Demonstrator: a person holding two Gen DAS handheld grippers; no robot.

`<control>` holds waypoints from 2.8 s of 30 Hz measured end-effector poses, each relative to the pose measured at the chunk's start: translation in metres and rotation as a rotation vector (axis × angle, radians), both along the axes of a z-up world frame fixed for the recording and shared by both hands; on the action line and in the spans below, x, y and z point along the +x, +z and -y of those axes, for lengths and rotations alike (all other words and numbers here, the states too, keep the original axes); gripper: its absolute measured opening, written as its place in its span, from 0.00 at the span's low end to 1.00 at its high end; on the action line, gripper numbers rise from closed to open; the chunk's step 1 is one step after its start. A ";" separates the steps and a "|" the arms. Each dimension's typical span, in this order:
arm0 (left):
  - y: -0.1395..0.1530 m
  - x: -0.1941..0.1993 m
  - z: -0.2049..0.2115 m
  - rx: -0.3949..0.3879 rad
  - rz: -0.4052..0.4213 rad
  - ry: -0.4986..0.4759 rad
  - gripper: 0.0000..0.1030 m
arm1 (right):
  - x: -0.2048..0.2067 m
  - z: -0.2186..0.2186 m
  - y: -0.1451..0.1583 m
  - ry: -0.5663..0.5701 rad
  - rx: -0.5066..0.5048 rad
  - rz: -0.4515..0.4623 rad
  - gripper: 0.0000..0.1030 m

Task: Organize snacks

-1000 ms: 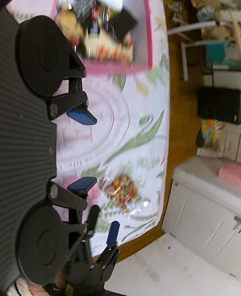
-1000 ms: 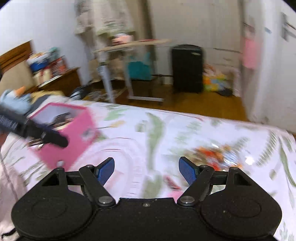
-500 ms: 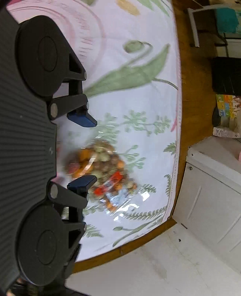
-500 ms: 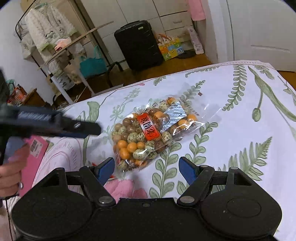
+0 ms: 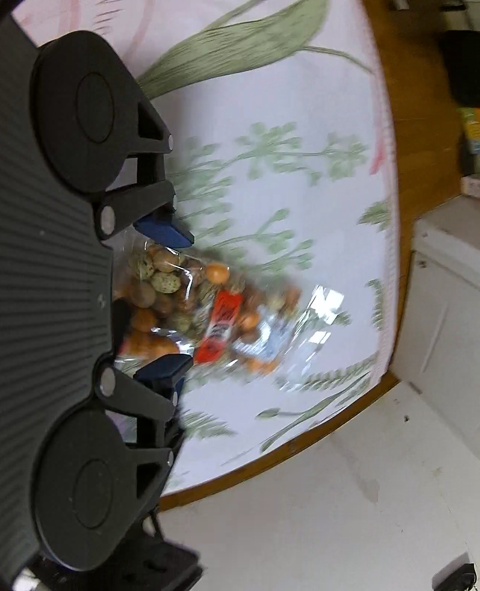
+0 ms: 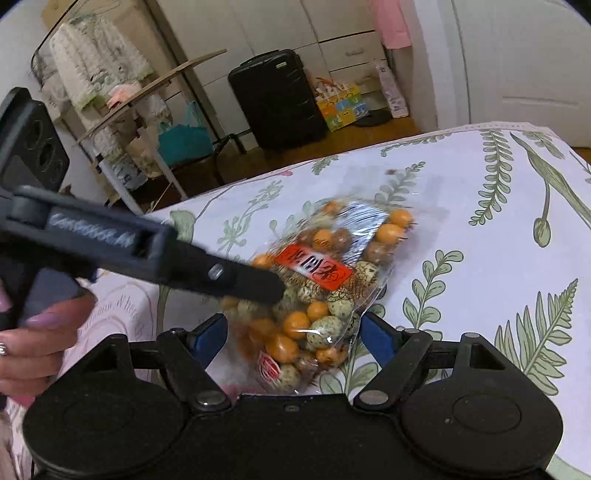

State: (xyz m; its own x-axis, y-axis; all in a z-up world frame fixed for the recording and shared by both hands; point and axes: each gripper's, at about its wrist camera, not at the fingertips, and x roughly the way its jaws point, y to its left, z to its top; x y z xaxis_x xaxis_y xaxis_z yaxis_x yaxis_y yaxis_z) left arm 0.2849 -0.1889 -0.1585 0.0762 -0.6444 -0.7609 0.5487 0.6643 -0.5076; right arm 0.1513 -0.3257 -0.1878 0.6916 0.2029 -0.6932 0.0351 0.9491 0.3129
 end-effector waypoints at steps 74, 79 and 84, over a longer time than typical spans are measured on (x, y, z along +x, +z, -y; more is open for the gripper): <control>0.147 -0.142 -0.383 0.361 0.359 0.660 0.65 | -0.029 -0.277 0.127 0.519 -0.026 0.140 0.71; 0.170 -0.164 -0.350 0.300 0.369 0.584 0.65 | -0.056 -0.247 0.154 0.432 -0.082 0.175 0.71; 0.190 -0.188 -0.318 0.288 0.381 0.550 0.67 | -0.084 -0.221 0.180 0.335 -0.114 0.189 0.71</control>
State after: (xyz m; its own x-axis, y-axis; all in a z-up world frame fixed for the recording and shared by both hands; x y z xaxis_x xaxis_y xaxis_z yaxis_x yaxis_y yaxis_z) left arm 0.0974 0.1294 0.0311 0.6248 -0.2143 -0.7508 0.2003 0.9734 -0.1111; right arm 0.0672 -0.1046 -0.0080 0.7178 0.3680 -0.5911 -0.3303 0.9273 0.1762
